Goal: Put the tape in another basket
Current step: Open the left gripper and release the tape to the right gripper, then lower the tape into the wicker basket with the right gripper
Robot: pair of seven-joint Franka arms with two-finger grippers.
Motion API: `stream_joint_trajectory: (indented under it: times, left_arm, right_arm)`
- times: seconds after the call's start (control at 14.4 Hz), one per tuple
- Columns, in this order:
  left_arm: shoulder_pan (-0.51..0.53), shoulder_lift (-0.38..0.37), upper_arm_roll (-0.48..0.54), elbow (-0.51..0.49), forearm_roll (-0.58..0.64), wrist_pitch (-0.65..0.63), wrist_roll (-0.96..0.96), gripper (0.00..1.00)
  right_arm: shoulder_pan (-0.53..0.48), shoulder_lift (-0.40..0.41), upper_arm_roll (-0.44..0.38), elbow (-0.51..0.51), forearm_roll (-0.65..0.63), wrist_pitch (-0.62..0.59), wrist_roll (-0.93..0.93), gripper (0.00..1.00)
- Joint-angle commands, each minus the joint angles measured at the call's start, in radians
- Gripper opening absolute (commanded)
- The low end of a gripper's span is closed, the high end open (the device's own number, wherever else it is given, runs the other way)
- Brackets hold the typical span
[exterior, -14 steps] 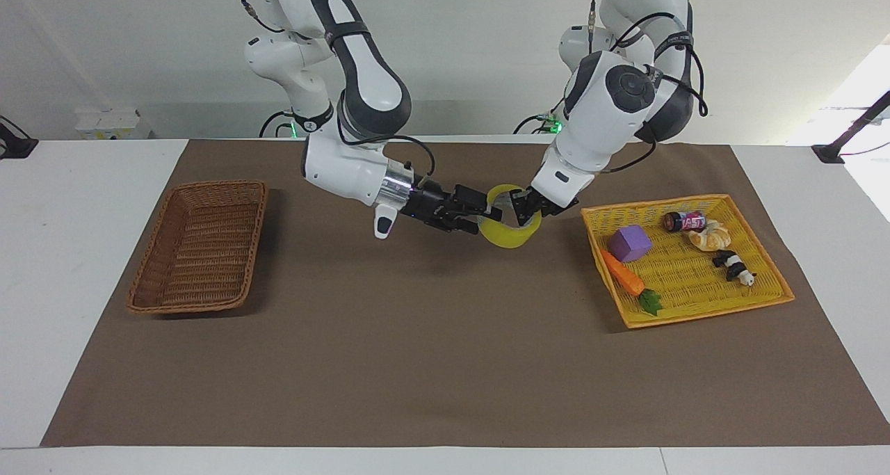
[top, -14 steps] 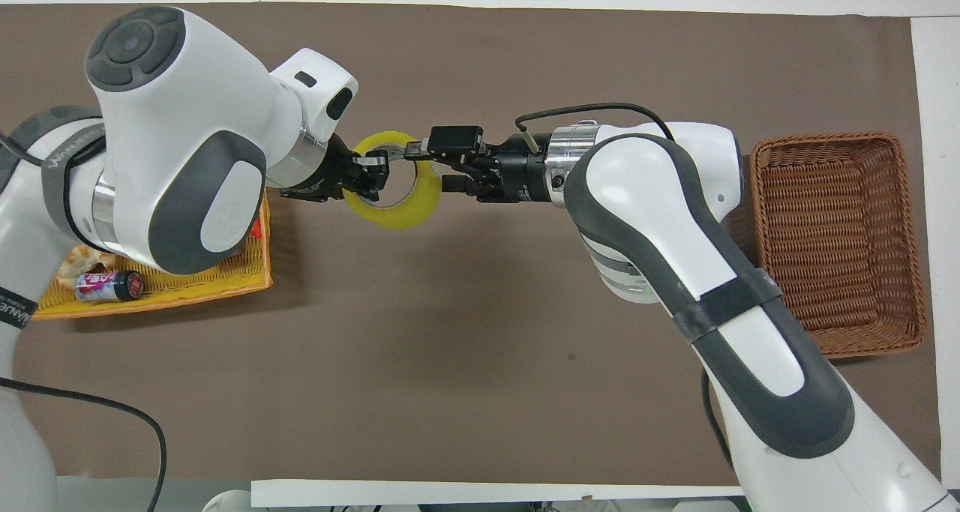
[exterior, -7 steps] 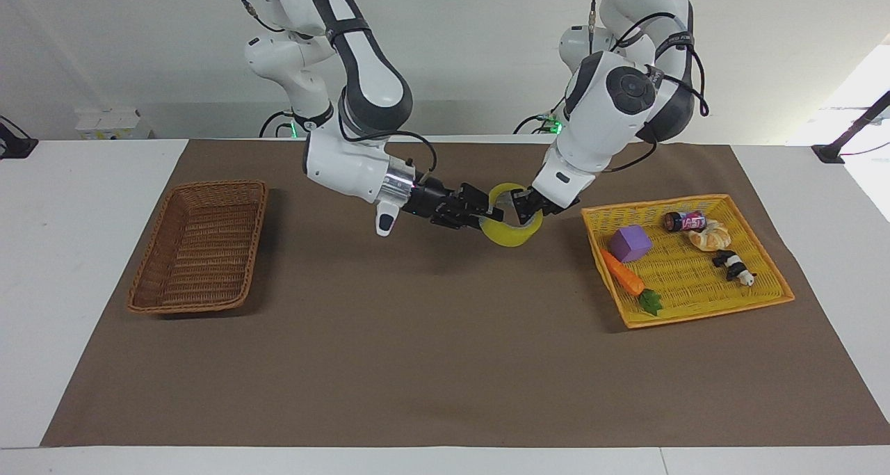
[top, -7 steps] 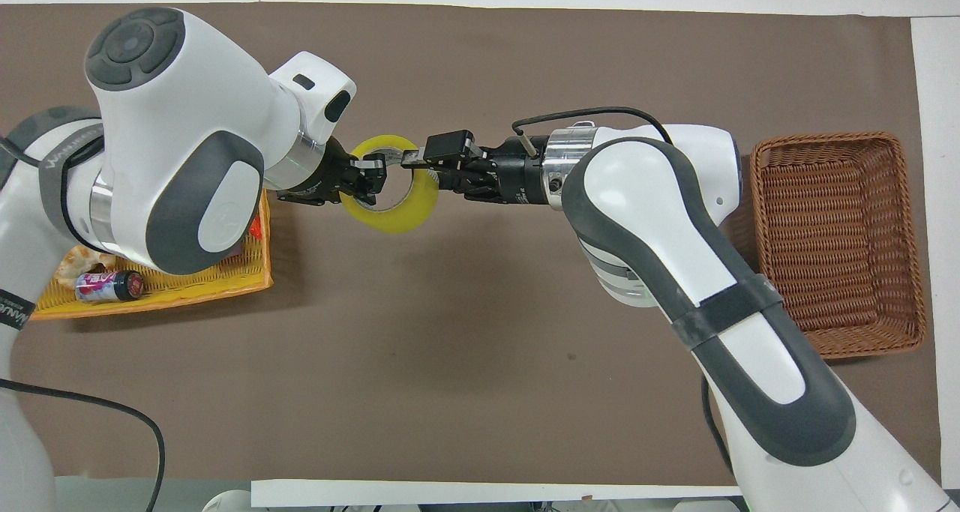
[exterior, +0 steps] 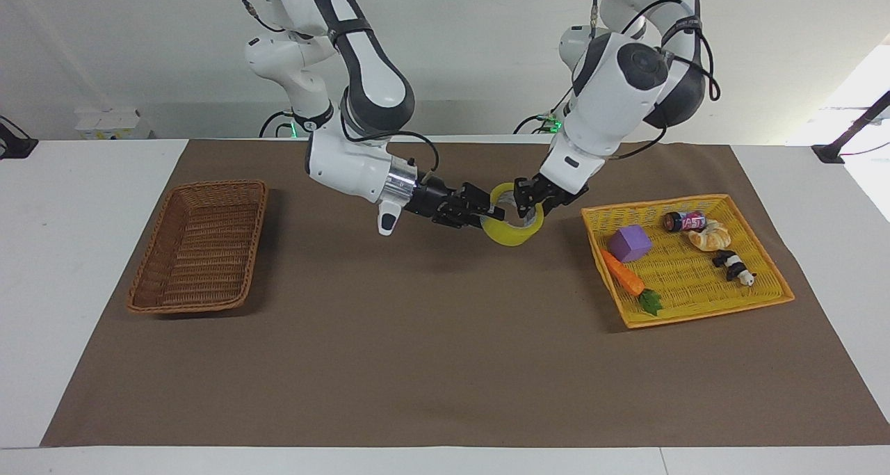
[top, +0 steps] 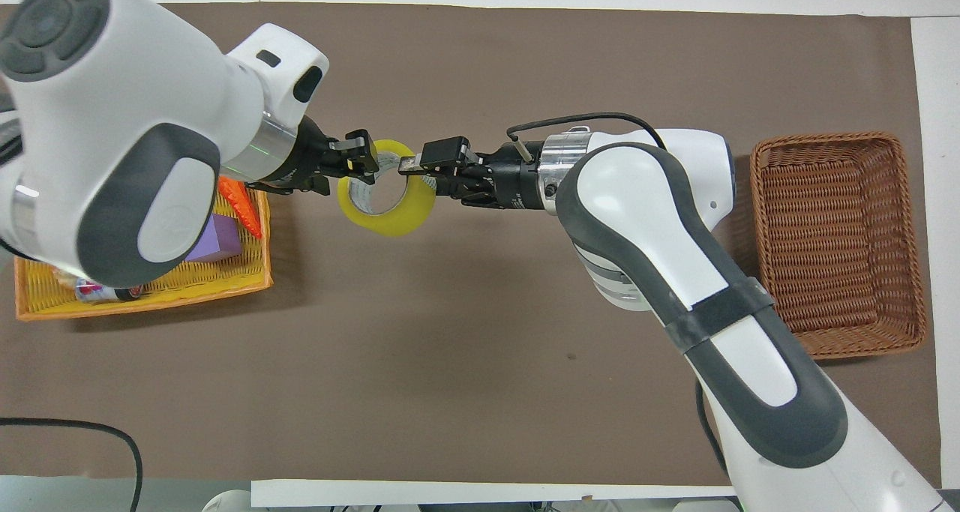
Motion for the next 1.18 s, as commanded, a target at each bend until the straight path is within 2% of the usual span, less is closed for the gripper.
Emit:
stream_joint_trajectory:
  times: [0.0, 0.28, 0.49, 0.76, 0.9, 1.11]
  left_arm:
    - [0.041, -0.034, 0.037, 0.043, 0.016, -0.071, 0.009, 1.00]
    - [0.161, -0.045, 0.104, 0.044, 0.036, -0.147, 0.139, 1.00]
    - [0.244, -0.067, 0.107, 0.029, 0.091, -0.175, 0.248, 1.00]
    - [0.337, -0.081, 0.109, 0.004, 0.093, -0.163, 0.243, 1.00]
    - [0.364, -0.087, 0.109, -0.017, 0.096, -0.167, 0.248, 1.00]
    - [0.350, -0.074, 0.101, 0.029, 0.227, -0.236, 0.254, 1.00]
  right_arm:
    - [-0.013, -0.037, -0.006, -0.020, -0.015, -0.027, -0.018, 0.00]
    - [-0.224, -0.049, -0.008, -0.011, -0.223, -0.276, -0.035, 0.00]
    - [-0.443, -0.055, -0.010, -0.003, -0.352, -0.485, -0.161, 0.00]
    - [-0.760, -0.054, -0.011, 0.030, -0.545, -0.698, -0.330, 0.00]
    - [-0.894, -0.047, -0.010, 0.059, -0.685, -0.766, -0.426, 0.00]
    - [-1.029, -0.046, -0.010, 0.055, -0.824, -0.825, -0.616, 0.00]
